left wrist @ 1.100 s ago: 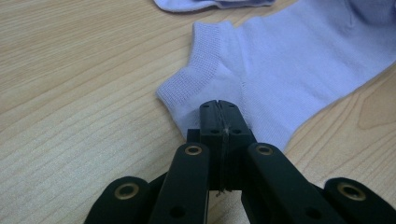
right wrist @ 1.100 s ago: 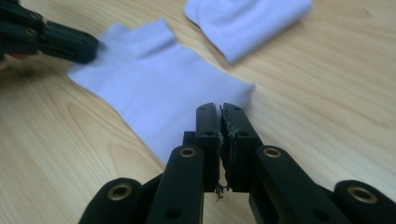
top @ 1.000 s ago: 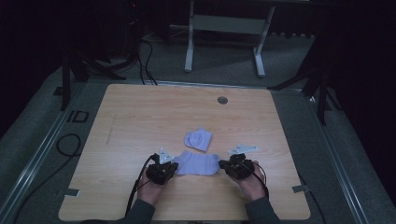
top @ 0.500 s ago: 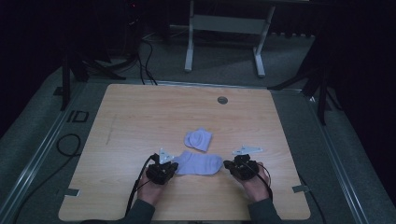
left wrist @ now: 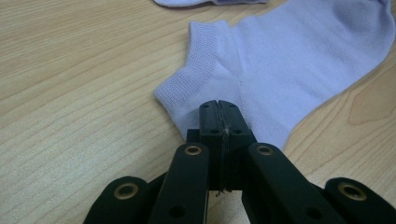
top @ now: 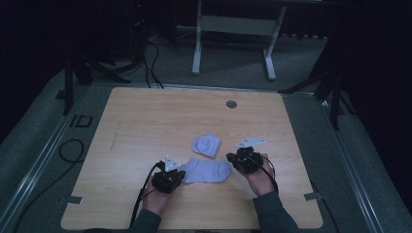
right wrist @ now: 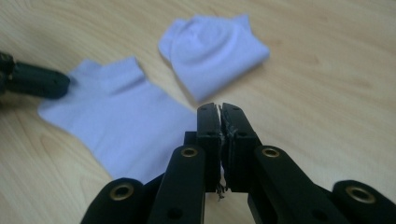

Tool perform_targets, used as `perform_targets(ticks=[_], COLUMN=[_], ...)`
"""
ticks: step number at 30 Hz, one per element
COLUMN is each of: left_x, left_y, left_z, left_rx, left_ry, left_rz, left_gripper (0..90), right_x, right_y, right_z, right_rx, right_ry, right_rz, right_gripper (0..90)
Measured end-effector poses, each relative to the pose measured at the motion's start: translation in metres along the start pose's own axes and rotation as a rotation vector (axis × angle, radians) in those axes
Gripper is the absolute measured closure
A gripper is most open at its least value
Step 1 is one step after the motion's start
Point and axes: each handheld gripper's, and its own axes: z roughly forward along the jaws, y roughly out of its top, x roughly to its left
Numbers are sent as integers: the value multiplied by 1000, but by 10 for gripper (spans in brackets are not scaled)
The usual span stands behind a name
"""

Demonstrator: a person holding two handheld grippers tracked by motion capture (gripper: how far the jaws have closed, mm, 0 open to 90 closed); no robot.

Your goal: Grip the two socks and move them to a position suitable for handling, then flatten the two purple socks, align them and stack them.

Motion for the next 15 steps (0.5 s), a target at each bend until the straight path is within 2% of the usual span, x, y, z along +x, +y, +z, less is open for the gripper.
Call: perform_targets(ticks=[8, 15], left_x=[0, 0], left_y=[0, 0], left_z=[0, 0], left_rx=[1, 2], left_ry=[1, -1], left_rz=[2, -1], left_gripper=[895, 894], right_x=[11, 20], right_y=[32, 54], right_z=[9, 25], right_rx=[-14, 0], right_ry=[19, 38], right_rz=[-63, -105], right_gripper=[867, 866])
